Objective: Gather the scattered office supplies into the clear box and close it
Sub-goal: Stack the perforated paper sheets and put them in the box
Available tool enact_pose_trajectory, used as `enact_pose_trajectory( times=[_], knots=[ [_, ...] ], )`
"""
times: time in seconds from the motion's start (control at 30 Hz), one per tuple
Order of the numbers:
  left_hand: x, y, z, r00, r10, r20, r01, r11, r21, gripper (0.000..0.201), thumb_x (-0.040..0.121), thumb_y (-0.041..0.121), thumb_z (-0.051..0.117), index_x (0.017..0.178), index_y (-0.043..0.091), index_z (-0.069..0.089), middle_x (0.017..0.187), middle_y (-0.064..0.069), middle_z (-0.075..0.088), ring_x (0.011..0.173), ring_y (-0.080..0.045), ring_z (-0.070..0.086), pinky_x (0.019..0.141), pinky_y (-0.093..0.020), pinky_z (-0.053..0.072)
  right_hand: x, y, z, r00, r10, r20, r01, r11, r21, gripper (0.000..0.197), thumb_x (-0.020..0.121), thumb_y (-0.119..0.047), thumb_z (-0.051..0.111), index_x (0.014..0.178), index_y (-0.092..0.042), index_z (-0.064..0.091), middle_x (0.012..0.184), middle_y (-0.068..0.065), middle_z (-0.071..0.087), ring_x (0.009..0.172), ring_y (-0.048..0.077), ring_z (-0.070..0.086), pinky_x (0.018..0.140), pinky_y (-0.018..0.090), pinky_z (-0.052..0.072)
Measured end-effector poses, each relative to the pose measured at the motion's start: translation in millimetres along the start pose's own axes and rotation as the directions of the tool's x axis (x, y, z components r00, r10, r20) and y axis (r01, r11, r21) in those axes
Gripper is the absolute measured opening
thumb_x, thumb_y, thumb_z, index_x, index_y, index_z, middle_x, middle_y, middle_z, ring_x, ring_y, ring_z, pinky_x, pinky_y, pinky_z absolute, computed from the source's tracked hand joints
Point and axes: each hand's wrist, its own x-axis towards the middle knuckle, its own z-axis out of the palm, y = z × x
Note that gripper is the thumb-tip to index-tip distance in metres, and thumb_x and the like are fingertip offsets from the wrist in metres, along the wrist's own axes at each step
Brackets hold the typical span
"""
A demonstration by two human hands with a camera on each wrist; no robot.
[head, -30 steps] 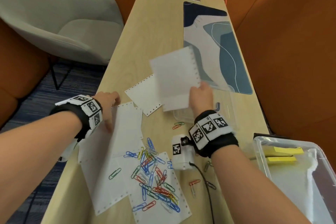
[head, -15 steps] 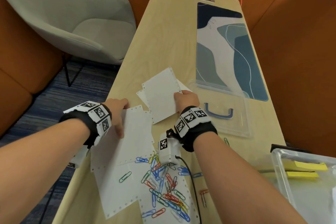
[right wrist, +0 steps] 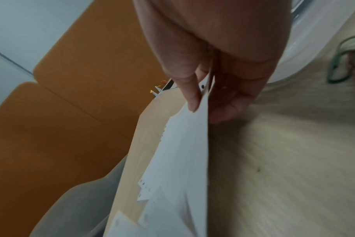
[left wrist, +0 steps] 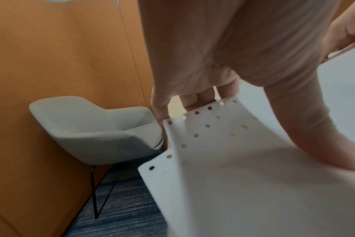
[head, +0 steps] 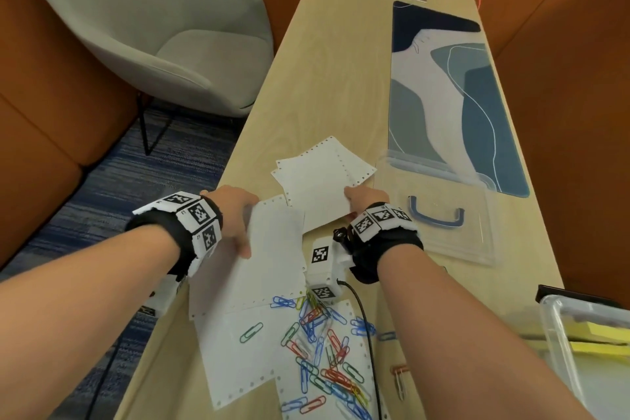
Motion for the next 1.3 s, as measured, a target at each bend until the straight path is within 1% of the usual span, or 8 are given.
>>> enact_pose_trajectory(
  times=[0.13, 0.37, 0.57, 0.7, 0.8, 0.93, 1.1, 1.3],
  knots=[
    [-2, -8, -9, 0.996, 0.083, -0.017, -0.085, 0.972, -0.221, 0.046, 0.055, 0.026, 0.087, 0.096, 0.014, 0.070, 0.088, 0.000, 0.067, 0.089, -0.020, 0.060, 0.077, -0.026, 0.047, 3, 12, -3, 0.996, -0.030, -0.088, 0.050, 0.971, 0.234, 0.042, 0.088, -0.028, 0.059, 0.124, -0.005, 0.058, 0.126, 0.013, 0.061, 0.107, 0.025, 0.060, 0.046, 0.007, 0.039],
    [-27, -11, -50, 0.980, 0.190, -0.060, -0.154, 0.533, -0.832, 0.088, 0.011, 0.043, 0.092, 0.093, 0.019, 0.072, 0.093, 0.001, 0.077, 0.086, -0.017, 0.073, 0.072, -0.032, 0.058, -21, 16, -30, 0.996, -0.050, -0.074, 0.087, 0.721, 0.687, 0.043, 0.077, -0.010, 0.071, 0.118, -0.003, 0.059, 0.116, 0.021, 0.066, 0.105, 0.038, 0.063, 0.093, 0.047, 0.051],
    [-59, 42, -43, 0.992, 0.026, -0.122, -0.123, 0.065, -0.990, 0.041, 0.080, 0.008, 0.067, 0.120, 0.002, 0.057, 0.124, -0.014, 0.062, 0.085, -0.020, 0.064, 0.081, -0.037, 0.050, -55, 14, -33, 0.957, -0.262, 0.124, 0.051, 0.573, 0.818, 0.013, 0.089, -0.003, 0.055, 0.098, -0.010, 0.061, 0.120, 0.017, 0.063, 0.110, 0.035, 0.060, 0.101, 0.052, 0.044],
    [-69, 61, -31, 0.986, -0.082, -0.145, -0.141, 0.050, -0.989, 0.015, 0.079, 0.011, 0.070, 0.092, 0.014, 0.061, 0.117, -0.011, 0.065, 0.088, -0.025, 0.063, 0.080, -0.038, 0.051, -81, 16, -38, 0.921, -0.376, 0.104, 0.116, 0.520, 0.847, 0.029, 0.092, -0.011, 0.054, 0.121, -0.007, 0.054, 0.125, 0.017, 0.060, 0.109, 0.032, 0.060, 0.095, 0.046, 0.048],
    [-80, 60, -32, 0.969, -0.136, -0.207, -0.194, 0.104, -0.975, 0.031, 0.081, 0.019, 0.069, 0.109, 0.012, 0.062, 0.110, -0.010, 0.066, 0.081, -0.025, 0.061, 0.057, -0.029, 0.044, -98, 20, -46, 0.895, -0.438, 0.081, 0.189, 0.538, 0.821, 0.027, 0.091, -0.012, 0.055, 0.118, -0.012, 0.054, 0.116, 0.009, 0.064, 0.098, 0.023, 0.064, 0.087, 0.038, 0.052],
    [-94, 52, -37, 0.968, -0.063, -0.242, -0.239, 0.054, -0.969, 0.040, 0.084, 0.014, 0.064, 0.123, 0.008, 0.056, 0.122, -0.011, 0.063, 0.092, -0.025, 0.063, 0.074, -0.038, 0.052, -113, 23, -55, 0.877, -0.477, 0.055, 0.256, 0.563, 0.786, 0.022, 0.097, -0.018, 0.045, 0.117, -0.016, 0.054, 0.115, 0.008, 0.064, 0.099, 0.022, 0.063, 0.092, 0.041, 0.051],
    [-107, 33, -42, 0.962, -0.063, -0.267, -0.256, 0.148, -0.955, 0.043, 0.078, 0.005, 0.069, 0.119, -0.001, 0.059, 0.119, -0.016, 0.065, 0.103, -0.031, 0.064, 0.089, -0.040, 0.051, -122, 27, -65, 0.916, -0.401, -0.016, 0.282, 0.615, 0.736, 0.023, 0.102, -0.023, 0.033, 0.116, -0.016, 0.049, 0.093, 0.003, 0.063, 0.071, 0.012, 0.066, 0.050, 0.023, 0.057],
    [-115, 18, -42, 0.959, 0.058, -0.276, -0.281, 0.134, -0.950, 0.054, 0.065, 0.016, 0.078, 0.116, 0.005, 0.062, 0.115, -0.011, 0.068, 0.091, -0.019, 0.070, 0.069, -0.030, 0.058, -131, 34, -61, 0.924, -0.381, 0.023, 0.309, 0.781, 0.542, 0.019, 0.101, -0.023, 0.033, 0.103, -0.018, 0.051, 0.088, 0.000, 0.061, 0.076, 0.015, 0.061, 0.053, 0.030, 0.057]
  ],
)
